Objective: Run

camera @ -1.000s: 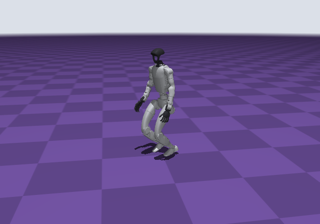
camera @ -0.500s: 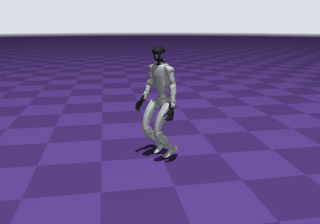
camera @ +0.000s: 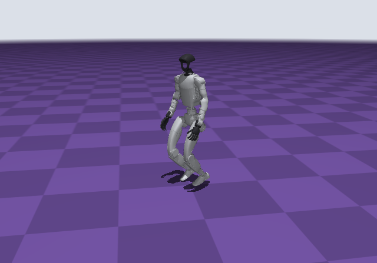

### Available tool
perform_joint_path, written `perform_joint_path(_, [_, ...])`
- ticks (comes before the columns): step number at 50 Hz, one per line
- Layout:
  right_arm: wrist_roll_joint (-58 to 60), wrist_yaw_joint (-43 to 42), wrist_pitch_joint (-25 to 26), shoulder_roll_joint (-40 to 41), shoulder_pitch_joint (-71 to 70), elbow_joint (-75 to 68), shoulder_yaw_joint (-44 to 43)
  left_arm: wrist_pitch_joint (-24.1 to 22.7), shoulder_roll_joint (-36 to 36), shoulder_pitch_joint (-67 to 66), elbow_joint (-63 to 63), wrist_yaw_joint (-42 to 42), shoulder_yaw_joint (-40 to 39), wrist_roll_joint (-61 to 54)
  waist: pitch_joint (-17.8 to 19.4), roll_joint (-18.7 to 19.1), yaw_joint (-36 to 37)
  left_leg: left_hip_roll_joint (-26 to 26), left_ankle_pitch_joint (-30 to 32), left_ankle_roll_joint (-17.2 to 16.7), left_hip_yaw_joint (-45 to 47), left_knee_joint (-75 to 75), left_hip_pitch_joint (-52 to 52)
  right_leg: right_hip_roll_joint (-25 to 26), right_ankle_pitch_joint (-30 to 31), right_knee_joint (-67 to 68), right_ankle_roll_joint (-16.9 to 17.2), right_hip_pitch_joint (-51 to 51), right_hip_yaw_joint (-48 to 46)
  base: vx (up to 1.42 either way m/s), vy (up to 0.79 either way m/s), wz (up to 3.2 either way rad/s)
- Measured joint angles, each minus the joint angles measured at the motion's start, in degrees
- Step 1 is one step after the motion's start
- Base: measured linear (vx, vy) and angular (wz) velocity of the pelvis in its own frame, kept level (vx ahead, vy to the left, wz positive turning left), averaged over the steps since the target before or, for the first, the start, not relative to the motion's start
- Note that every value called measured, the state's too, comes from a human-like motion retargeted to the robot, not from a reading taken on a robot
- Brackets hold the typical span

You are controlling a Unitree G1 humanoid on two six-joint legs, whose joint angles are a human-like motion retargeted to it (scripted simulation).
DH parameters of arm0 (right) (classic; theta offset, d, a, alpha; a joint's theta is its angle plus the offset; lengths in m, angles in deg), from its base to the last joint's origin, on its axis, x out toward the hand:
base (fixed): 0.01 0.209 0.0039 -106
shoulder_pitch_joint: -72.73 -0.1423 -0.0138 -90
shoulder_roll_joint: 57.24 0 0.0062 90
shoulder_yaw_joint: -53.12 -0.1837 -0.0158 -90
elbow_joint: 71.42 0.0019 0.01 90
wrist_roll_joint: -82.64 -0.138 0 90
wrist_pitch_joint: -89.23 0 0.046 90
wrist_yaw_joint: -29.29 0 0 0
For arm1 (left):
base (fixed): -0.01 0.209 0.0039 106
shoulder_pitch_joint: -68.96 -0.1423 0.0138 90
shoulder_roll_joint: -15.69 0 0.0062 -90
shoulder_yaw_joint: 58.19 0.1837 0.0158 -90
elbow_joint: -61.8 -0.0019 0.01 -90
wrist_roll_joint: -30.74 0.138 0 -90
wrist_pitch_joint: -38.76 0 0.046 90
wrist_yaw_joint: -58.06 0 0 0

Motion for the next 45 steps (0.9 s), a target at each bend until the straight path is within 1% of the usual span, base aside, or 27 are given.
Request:
perform_joint_path(3, [1.8,-0.1,0.5,0.2,-0.3,-1.2,0.0,0.1,-0.5,0.9,0.2,0.8,0.1,1.2,0.6,-0.6,-0.2,-0.4,-9.0,2.8,0.1,3.0,0.0,-0.4,-7.4,4.0,-1.3,-0.5,-0.2,0.00,0.00,0.00])
perform_joint_path(5, [3.4,-0.3,1.0,0.7,-1.1,-2.4,0.0,0.6,-0.4,1.9,-0.9,1.5,0.0,2.1,1.5,-1.0,-0.3,-0.3,-13.3,4.1,0.5,4.8,0.0,-0.7,-10.8,6.5,-2.1,-0.6,-0.6,0.00,0.00,0.00])
perform_joint_path(7, [4.6,-0.7,1.4,1.4,-2.3,-3.6,0.0,1.2,0.1,3.3,-3.4,2.2,-0.1,3.4,2.7,-1.2,-0.5,0.2,-15.4,4.6,1.1,5.9,0.3,-0.7,-12.3,7.9,-2.5,-0.5,-0.8,0.00,0.00,0.00])
perform_joint_path(9, [5.3,-0.8,1.6,1.9,-2.9,-4.4,0.3,1.7,1.0,3.8,-5.9,2.3,-0.3,3.8,3.3,-1.2,-0.6,0.7,-15.7,4.6,1.3,6.2,0.5,-0.3,-12.4,7.7,-2.8,-0.1,-0.7,0.00,0.00,0.00])
perform_joint_path(12, [5.6,-0.8,1.8,2.4,-2.9,-4.4,0.8,2.1,2.1,3.3,-8.7,2.0,-0.3,3.8,3.1,-0.7,-0.8,1.2,-13.7,3.8,1.4,4.8,1.0,0.5,-10.9,5.4,-2.6,0.5,-0.5,0.00,0.00,0.00])
perform_joint_path(14, [5.2,-0.6,1.8,2.6,-2.5,-3.8,1.0,2.2,2.7,2.4,-9.9,1.5,-0.4,3.2,2.7,-0.3,-1.0,1.5,-10.9,2.9,1.2,3.2,1.3,1.1,-8.6,3.0,-2.0,0.9,-0.1,0.00,0.00,0.00])
perform_joint_path(16, [4.4,-0.3,1.8,2.6,-2.1,-3.1,1.2,2.2,3.0,1.4,-10.7,0.7,-0.5,2.5,2.1,0.1,-1.1,1.9,-6.6,1.4,1.2,1.3,1.3,1.6,-5.1,0.5,-1.2,1.1,0.1,0.00,0.00,0.00])
perform_joint_path(18, [3.4,0.3,1.7,2.4,-1.5,-2.3,1.5,2.2,3.1,0.3,-11.2,-0.3,-0.6,1.9,1.4,0.5,-1.2,2.4,-0.7,-0.7,1.1,-0.3,0.9,1.8,-1.0,-1.5,-0.2,0.9,0.2,0.00,0.00,0.00])
perform_joint_path(20, [2.7,1.0,1.6,2.0,-1.0,-1.5,1.7,2.0,3.1,-0.7,-11.5,-1.4,-0.7,1.6,0.6,0.9,-1.2,2.6,3.3,-2.0,1.3,-1.5,0.0,1.8,1.6,-2.9,0.6,0.2,0.2,0.00,0.00,0.00])
perform_joint_path(22, [2.2,1.9,1.5,1.6,-0.6,-0.8,1.8,1.9,2.9,-1.6,-11.6,-2.5,-0.5,1.5,0.0,1.1,-1.1,2.6,4.9,-2.4,1.4,-2.2,-1.0,1.6,3.2,-3.4,1.3,-0.7,0.3,0.00,0.00,0.00])
perform_joint_path(25, [1.9,2.7,1.3,0.8,-0.1,0.6,1.9,1.7,2.5,-2.3,-11.2,-4.0,-0.3,1.5,-0.7,1.4,-0.8,2.4,5.0,-2.0,2.0,-2.6,-2.2,1.1,4.2,-3.6,2.0,-1.8,0.5,0.00,0.00,0.00])
perform_joint_path(28, [1.4,2.9,0.6,0.0,0.1,2.1,1.6,1.2,1.5,-3.3,-10.5,-5.0,-0.4,1.2,-1.0,1.2,-0.6,2.3,1.2,-0.3,2.7,-1.4,-3.4,0.6,2.8,-2.2,2.1,-2.7,0.8,0.00,0.00,0.00])
perform_joint_path(29, [1.4,2.7,0.3,0.0,0.3,2.5,1.6,1.0,1.3,-3.7,-10.4,-4.9,-0.4,1.1,-0.9,1.1,-0.6,2.3,-1.0,0.4,2.9,0.4,-4.0,0.4,1.0,-0.7,1.9,-3.1,0.9,-0.06,0.00,-0.14])
perform_joint_path(30, [1.4,2.5,0.1,0.1,0.6,2.8,1.6,0.9,1.3,-4.1,-10.2,-4.8,-0.4,0.9,-0.7,0.9,-0.5,2.2,-3.6,1.3,3.2,2.6,-4.7,0.3,-1.3,1.3,1.6,-3.6,1.1,-0.06,0.00,-0.18])
perform_joint_path(33, [2.4,1.2,-0.3,0.1,0.1,3.9,1.4,0.8,0.6,-3.7,-9.8,-2.9,-0.9,0.3,0.3,0.5,-0.2,2.1,-15.1,5.1,3.8,9.6,-6.8,-0.4,-12.4,8.2,-0.7,-5.1,0.8,-0.03,0.00,-0.12])
perform_joint_path(35, [3.2,-0.6,-0.2,0.4,-0.9,4.0,1.4,1.3,0.4,-2.3,-10.1,-0.7,-1.2,-0.2,1.7,0.3,-0.3,2.5,-20.0,6.7,4.6,14.0,-8.1,-1.2,-16.6,13.1,-2.0,-6.3,0.0,0.00,0.00,0.00])
perform_joint_path(37, [2.6,-2.7,-0.3,1.0,-2.1,4.2,0.9,1.8,0.9,-0.1,-10.3,1.8,-1.7,-1.6,2.7,-0.1,-1.1,2.6,-20.8,7.6,5.1,15.0,-8.7,-1.6,-15.7,15.4,-1.6,-7.6,0.1,0.00,0.01,0.09])
perform_joint_path(38, [1.8,-3.3,-0.4,1.1,-2.0,4.8,0.9,1.6,1.1,0.2,-9.7,2.7,-1.9,-2.5,2.8,0.2,-1.3,2.8,-20.0,7.4,5.0,14.2,-8.5,-1.3,-13.5,15.2,-1.3,-7.8,-0.1,0.00,0.00,0.00])
perform_joint_path(40, [-0.1,-4.1,-0.8,1.0,-1.0,7.4,1.0,1.0,1.8,0.1,-7.5,4.0,-2.0,-4.2,2.3,0.9,-1.9,3.1,-16.3,6.1,4.7,11.5,-7.7,-1.3,-7.8,13.7,-0.3,-8.2,-0.7,0.03,0.01,0.02])
perform_joint_path(43, [-2.2,-4.1,-1.6,0.3,1.4,11.7,1.5,0.0,2.7,-1.3,-3.1,5.0,-1.5,-5.8,1.1,2.0,-2.7,2.2,-4.3,1.1,2.8,7.4,-7.6,-1.3,-0.2,10.5,1.2,-8.7,-1.6,0.02,0.00,0.02])
perform_joint_path(45, [-2.9,-3.8,-2.2,-0.2,2.6,14.2,1.8,-0.8,2.8,-2.1,-0.3,5.4,-1.1,-6.3,0.5,2.5,-3.0,1.8,1.3,-1.2,1.8,6.1,-8.2,-1.4,3.8,8.8,2.1,-9.3,-2.0,0.00,0.00,0.00])
